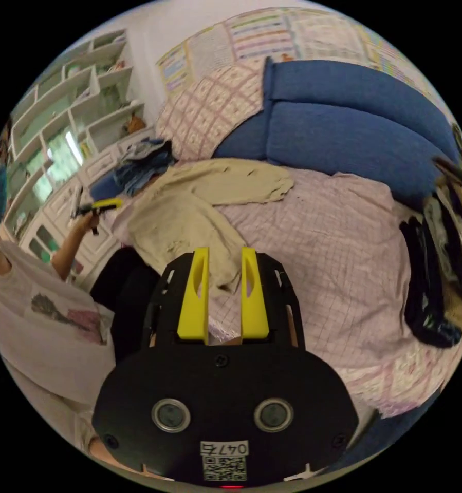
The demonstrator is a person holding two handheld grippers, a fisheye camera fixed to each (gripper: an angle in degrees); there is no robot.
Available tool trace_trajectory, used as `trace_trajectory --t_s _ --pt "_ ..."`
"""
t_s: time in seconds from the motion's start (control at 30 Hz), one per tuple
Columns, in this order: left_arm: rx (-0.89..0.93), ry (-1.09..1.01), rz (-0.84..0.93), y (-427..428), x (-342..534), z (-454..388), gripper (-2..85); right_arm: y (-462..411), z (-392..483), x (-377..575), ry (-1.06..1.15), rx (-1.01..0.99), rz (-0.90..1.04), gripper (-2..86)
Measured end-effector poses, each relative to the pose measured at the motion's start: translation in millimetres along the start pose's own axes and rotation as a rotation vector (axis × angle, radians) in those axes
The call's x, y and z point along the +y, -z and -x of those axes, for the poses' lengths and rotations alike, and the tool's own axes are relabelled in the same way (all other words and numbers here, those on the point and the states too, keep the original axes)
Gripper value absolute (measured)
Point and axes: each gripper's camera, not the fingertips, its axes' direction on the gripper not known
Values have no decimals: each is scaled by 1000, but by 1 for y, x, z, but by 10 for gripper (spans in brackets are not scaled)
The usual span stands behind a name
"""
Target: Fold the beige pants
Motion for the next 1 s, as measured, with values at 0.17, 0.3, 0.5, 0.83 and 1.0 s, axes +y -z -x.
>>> trace_trajectory --t_s 0.17,0.3,0.5,0.83,1.0 --pt "13 292 -19 -9 -73 85 113 -23 -33 0 -119 -40 42 62" --pt "0 234 53 -25 -123 98 109 -62 -46 -8 -127 -6 148 68" --pt "-60 120 35 -26 -187 113 21 -103 -52 -21 -52 -90 265 14" --pt "-289 120 -142 10 -266 148 -5 -80 -16 -78 116 227 120 4" --pt "-290 229 60 -62 -276 190 -1 -124 -50 -81 -19 335 255 25"
